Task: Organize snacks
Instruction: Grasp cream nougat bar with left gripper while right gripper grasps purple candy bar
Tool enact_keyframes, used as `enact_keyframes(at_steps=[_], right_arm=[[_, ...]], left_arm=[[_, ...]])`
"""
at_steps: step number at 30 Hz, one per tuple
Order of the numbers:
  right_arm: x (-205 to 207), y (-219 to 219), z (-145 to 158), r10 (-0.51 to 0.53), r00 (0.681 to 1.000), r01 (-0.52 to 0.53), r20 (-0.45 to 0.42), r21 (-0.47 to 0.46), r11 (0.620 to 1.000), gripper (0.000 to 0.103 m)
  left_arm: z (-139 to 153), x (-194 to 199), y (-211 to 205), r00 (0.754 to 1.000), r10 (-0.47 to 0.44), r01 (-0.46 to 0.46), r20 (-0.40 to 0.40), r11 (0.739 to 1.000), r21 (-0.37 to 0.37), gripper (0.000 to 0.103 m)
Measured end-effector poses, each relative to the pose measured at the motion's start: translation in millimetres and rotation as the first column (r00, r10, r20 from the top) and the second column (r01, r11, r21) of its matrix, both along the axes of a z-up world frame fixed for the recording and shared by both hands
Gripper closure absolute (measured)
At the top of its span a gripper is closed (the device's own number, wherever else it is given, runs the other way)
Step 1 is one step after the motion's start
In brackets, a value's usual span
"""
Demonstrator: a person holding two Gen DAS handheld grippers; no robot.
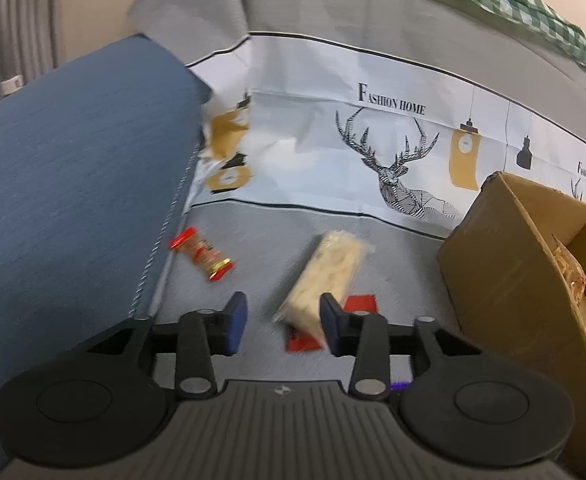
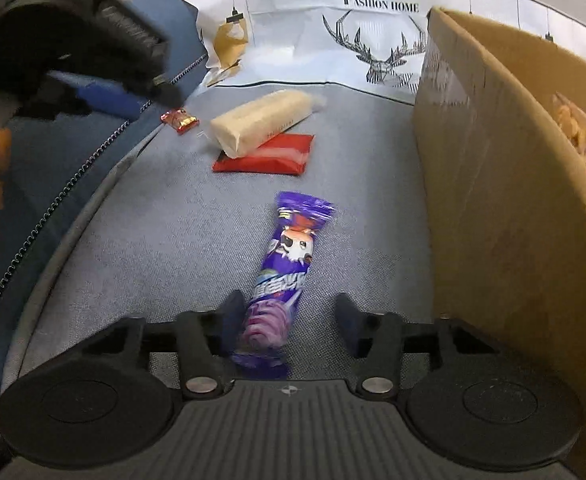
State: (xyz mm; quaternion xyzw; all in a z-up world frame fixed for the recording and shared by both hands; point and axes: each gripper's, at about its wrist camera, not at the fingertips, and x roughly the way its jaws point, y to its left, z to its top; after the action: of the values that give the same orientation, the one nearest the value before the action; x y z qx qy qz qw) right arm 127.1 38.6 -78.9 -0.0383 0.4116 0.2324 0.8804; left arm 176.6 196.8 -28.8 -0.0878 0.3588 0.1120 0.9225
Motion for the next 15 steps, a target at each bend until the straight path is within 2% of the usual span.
enact_keyframes(at_steps=[2,4,6,15], right_arm=[[2.5,-3.3,1.9,-0.010,1.000,0.010,-0.003,0.028,1.000,0.078],[2.8,-3.8,3.3,-0.015,1.000,0.016,-0.002,0.039,0.999,0.078],[4.4,-2.0,2.0,-0.014,1.000,0.015,-0.020,0.040,0.999,0.078],[7.7,-1.2,1.4,-0.011,0.999,0.013,-0.051,0.040,0.999,0.078]], left_arm=[[-3.6,10.9,-2.8,1.000,-0.003,0.003,0.001,1.000,-0.007,0.044],[-7.1,19.9,-5.3,1.000,-0.003,0.003,0.003,1.000,-0.005,0.029],[-12.3,29.6,-8.3,1.000,0.000,0.000,-0.002,1.000,0.013,0.022],[-32.5,69.6,-14.7,0.999,-0.010,0.012,-0.034,0.999,0.047,0.019]])
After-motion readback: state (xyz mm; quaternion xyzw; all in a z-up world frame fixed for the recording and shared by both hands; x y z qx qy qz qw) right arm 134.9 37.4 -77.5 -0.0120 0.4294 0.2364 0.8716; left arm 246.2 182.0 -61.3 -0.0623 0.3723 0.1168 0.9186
